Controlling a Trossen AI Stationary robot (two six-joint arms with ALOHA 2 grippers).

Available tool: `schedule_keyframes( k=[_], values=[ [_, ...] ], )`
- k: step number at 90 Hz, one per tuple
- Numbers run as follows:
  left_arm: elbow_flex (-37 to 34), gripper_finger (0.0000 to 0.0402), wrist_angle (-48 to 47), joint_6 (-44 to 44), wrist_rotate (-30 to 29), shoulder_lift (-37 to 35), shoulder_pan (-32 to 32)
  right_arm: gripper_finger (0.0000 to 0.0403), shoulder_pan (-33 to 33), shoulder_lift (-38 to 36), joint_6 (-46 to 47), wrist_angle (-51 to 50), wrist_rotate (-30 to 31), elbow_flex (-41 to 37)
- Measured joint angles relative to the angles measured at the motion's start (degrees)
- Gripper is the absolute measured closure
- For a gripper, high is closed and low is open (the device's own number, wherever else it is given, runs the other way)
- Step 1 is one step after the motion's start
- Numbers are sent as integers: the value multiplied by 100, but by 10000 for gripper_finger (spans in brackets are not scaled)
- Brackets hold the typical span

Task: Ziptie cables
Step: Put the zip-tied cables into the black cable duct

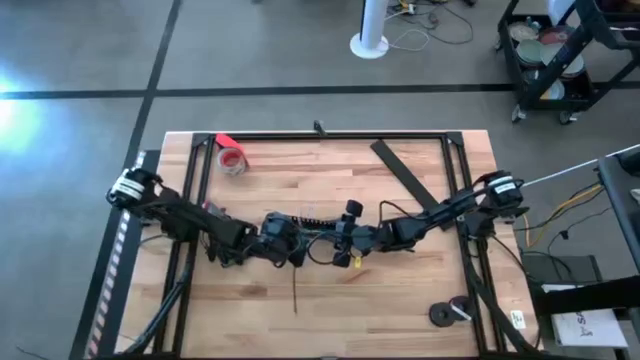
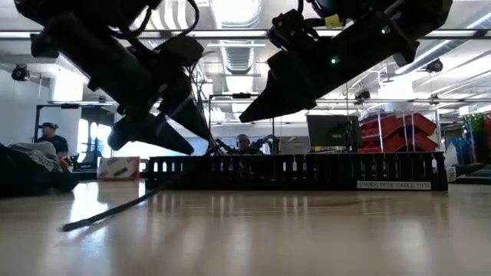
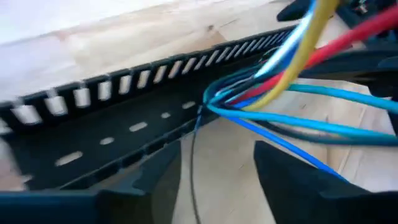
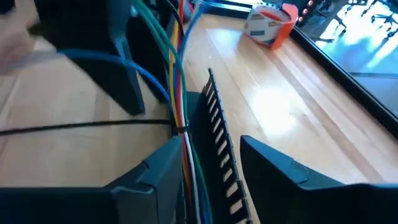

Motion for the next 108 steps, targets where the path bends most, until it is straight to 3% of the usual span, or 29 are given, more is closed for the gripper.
schedule_keyframes(
  k=[15, 31, 45, 64, 82, 99, 108],
  values=[
    [0, 173, -841, -88, -435, -621, -20, 236, -2, 18, 102, -59, -125, 5],
    [0, 177, -1401, -114, -1097, -1299, -27, 231, 0, 18, 179, -229, -295, 5],
    [0, 190, -1062, 1229, -1056, -1584, -350, 236, 11, 18, 254, -591, -467, 2],
    [0, 211, -534, 2317, -1206, -1759, -1433, 229, 57, 18, 458, -901, -882, -2],
    [0, 235, 1207, 3171, -1676, -1032, -2273, 229, 7, 18, 439, -891, -881, -2],
    [21, 260, 3320, 3624, -1810, 408, -2239, 235, -90, 18, 433, -775, -876, -2],
    [322, 277, 3600, 3642, -1842, 1099, -2109, 236, -116, 18, 400, -735, -877, -3]
  ],
)
